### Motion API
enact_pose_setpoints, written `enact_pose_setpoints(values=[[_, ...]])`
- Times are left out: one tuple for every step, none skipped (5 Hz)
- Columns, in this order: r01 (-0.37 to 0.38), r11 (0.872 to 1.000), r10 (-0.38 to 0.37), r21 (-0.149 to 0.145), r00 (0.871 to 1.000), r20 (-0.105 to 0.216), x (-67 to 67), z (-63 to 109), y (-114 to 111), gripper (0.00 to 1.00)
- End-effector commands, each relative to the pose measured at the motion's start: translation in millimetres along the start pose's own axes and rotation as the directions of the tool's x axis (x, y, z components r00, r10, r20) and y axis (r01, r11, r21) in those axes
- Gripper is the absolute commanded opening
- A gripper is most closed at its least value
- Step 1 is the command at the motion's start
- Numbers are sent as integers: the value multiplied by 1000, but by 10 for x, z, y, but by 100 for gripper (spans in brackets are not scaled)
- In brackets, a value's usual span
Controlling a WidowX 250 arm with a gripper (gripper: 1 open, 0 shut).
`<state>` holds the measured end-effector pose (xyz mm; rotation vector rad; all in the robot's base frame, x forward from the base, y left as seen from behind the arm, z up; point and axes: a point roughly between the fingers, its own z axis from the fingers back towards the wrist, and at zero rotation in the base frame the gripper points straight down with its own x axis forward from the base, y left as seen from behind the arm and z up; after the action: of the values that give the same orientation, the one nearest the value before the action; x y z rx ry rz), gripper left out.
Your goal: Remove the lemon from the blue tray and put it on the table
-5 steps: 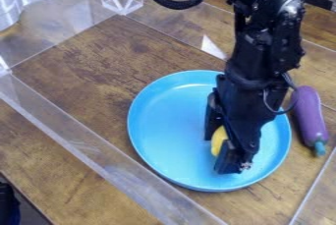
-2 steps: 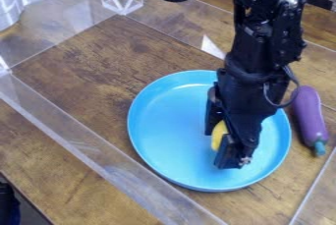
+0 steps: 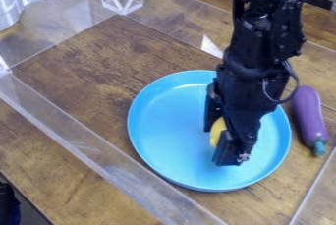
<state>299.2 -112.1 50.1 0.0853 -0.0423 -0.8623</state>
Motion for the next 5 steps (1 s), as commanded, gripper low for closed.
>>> enact_pose_setpoints(values=[[-33, 999, 30, 43, 997, 68, -25, 281, 149, 0], [-28, 999, 25, 46, 998, 66, -40, 305, 160, 0], [-24, 998, 21, 51, 998, 62, -62, 337, 176, 0], [-22, 998, 18, 55, 998, 60, -84, 357, 199, 0], [-17, 998, 14, 57, 998, 58, -102, 371, 220, 0]])
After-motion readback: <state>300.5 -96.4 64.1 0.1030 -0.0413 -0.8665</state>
